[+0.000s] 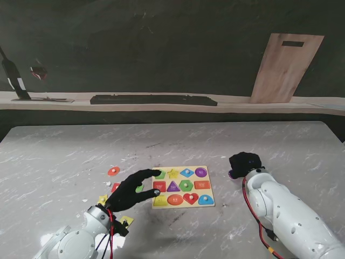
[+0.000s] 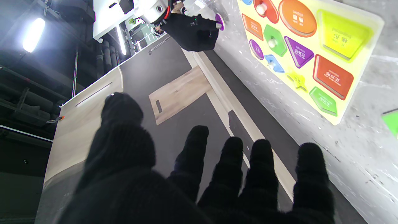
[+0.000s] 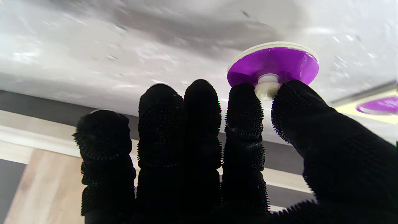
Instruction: Fit puzzle pieces into a puzzle board
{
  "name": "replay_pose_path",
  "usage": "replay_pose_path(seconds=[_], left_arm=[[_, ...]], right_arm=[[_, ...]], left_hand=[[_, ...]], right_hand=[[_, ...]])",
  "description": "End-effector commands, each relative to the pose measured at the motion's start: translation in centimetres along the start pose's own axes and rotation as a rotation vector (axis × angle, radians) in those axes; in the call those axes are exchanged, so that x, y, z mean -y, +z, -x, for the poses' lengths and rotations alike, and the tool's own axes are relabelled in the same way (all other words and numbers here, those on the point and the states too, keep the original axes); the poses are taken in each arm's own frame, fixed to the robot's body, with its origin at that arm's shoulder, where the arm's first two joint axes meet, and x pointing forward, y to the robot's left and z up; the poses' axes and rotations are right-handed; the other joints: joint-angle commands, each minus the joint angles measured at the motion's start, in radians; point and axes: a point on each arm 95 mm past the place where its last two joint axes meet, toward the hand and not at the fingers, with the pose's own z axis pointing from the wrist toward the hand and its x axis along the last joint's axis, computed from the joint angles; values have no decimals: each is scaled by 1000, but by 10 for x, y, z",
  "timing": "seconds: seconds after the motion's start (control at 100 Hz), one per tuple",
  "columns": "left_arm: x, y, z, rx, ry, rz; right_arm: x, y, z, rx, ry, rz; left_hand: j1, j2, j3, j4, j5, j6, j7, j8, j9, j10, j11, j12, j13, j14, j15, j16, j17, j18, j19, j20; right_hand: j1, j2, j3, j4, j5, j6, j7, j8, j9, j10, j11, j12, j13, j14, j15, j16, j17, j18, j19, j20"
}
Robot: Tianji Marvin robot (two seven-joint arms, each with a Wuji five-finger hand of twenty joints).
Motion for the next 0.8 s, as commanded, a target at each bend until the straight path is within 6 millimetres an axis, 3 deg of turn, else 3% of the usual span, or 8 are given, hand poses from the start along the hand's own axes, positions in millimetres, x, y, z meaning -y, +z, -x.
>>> replay_pose_path(seconds=[0.0,0.38,0.79], left_arm=[[-1,-1,-1,-4,-8,-3],[0,-2,-2,-9,-12,-5],[1,-3,-1,-5,-11,-10]], right_arm=[[-16,10,-22,-42,26,27],[-28,37,-77,-102,67,-18],[-21,52,-101,-132,62,-70]], left_hand=[[-7,20,-36,35,20,-29,-11,-23,-2,-13,-3,-10,-13,-23,-8,6,-9,-83,-5,17],[-7,20,-36,35,20,-30,-11,-23,0,-13,-3,-10,-11,-23,-7,6,-9,-83,-5,17],[-7,19,-36,35,20,-28,-11,-23,0,-12,-3,-10,-10,-23,-7,6,-8,-83,-4,18]], right_hand=[[47,-13,66,42,40,-24,44,-6,31,62,30,-4,40,4,33,14,18,52,58,20],[50,-6,59,41,35,-23,41,-5,28,64,33,-5,41,4,37,15,19,52,62,24],[51,0,49,42,33,-22,40,-4,25,63,35,-5,41,2,40,13,22,51,67,24]])
